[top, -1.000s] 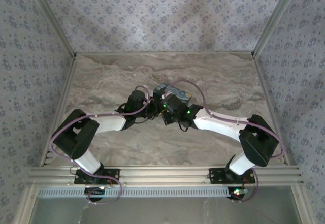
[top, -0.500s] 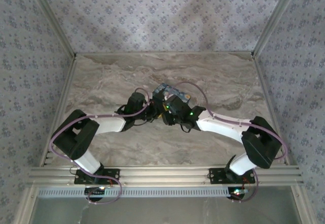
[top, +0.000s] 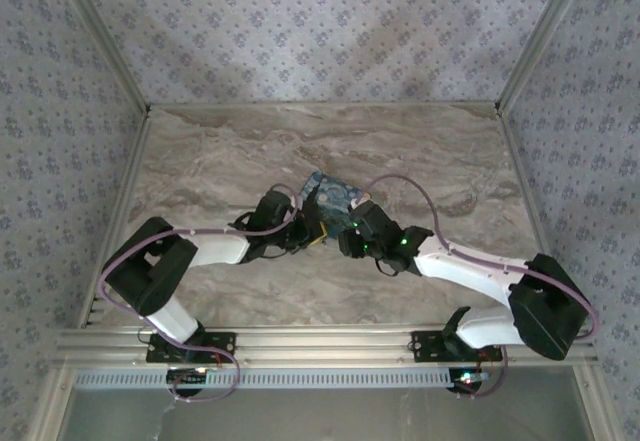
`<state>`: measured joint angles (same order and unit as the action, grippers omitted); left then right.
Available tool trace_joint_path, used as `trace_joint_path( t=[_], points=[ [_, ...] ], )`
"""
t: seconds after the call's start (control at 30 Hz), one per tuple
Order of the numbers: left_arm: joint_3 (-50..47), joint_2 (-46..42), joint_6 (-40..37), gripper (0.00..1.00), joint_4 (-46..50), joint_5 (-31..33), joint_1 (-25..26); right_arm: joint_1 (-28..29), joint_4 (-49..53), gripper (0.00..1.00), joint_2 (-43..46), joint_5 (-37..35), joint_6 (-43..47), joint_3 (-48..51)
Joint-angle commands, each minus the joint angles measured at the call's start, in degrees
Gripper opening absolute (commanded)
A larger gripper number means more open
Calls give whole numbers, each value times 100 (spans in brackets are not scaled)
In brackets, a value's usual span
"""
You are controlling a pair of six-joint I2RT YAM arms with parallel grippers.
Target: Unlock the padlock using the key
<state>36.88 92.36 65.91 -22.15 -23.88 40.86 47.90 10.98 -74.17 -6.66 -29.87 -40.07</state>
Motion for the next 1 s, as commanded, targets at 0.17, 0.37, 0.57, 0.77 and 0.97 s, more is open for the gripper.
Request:
trace_joint_path(
  t=[0.17,0.37,0.57,0.77,0.97],
  points=[
    [71,-218,-526,40,547,199,227,-184,-365,45,183,110,-372,218],
    [-155,-904,-718,47,993,433,143,-278,-337,46,309,112,-449,237],
    [-107,-1882,-1237,52,2150,1056,-205,-419,-395,46,479,179,-573,320],
    [213,-2198,-1685,59,2792,1183,-915,-522,-381,52,729,151,-826,373],
    [789,-1541,-1986,65,2593,1100,-1414,-621,-395,59,926,110,-959,533]
  ],
)
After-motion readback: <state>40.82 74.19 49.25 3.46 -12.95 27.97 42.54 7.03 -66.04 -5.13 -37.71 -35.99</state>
